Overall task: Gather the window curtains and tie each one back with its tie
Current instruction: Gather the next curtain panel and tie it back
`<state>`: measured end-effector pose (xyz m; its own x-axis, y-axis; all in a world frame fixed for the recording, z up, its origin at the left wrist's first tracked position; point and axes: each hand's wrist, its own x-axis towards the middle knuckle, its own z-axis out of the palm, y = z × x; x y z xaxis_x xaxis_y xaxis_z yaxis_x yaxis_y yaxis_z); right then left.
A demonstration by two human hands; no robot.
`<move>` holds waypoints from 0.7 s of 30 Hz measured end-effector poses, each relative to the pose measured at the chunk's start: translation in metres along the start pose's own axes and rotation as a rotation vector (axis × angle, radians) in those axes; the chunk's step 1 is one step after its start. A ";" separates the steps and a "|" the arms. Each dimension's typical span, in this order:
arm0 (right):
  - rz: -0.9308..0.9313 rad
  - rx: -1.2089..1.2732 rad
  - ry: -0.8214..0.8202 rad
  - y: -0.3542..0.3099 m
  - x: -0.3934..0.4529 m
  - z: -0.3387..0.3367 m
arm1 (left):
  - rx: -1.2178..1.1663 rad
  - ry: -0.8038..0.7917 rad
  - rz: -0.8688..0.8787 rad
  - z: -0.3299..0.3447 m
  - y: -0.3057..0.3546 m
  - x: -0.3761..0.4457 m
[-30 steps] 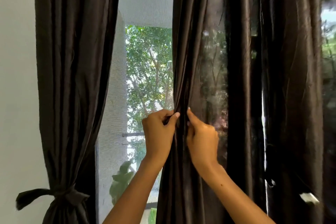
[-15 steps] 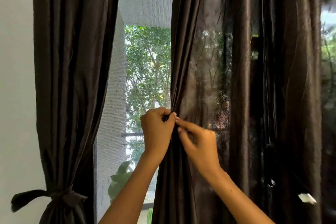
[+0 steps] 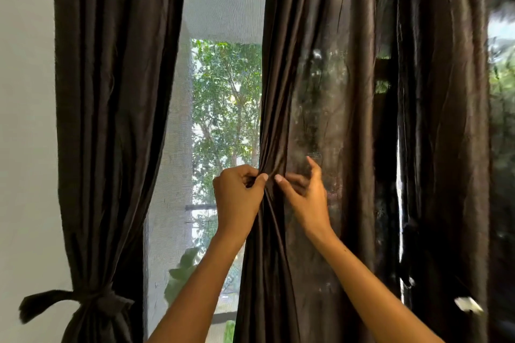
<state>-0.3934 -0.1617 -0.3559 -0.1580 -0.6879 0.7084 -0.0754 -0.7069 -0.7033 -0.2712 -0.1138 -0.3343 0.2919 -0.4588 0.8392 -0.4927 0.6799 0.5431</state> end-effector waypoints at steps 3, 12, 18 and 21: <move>-0.078 -0.033 0.101 -0.003 -0.001 0.005 | 0.032 0.016 0.015 -0.002 0.000 0.000; -0.113 -0.439 0.331 -0.002 -0.007 0.008 | 0.055 0.068 0.034 -0.011 -0.001 0.001; 0.179 -0.025 0.067 0.000 0.002 0.011 | 0.067 0.069 0.035 -0.010 0.000 -0.001; 0.061 -0.013 0.227 -0.004 0.004 0.010 | 0.072 0.071 0.033 -0.010 0.001 -0.001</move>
<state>-0.3840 -0.1631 -0.3501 -0.3802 -0.6733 0.6341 -0.0717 -0.6621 -0.7460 -0.2636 -0.1066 -0.3345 0.3307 -0.3929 0.8580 -0.5602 0.6499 0.5136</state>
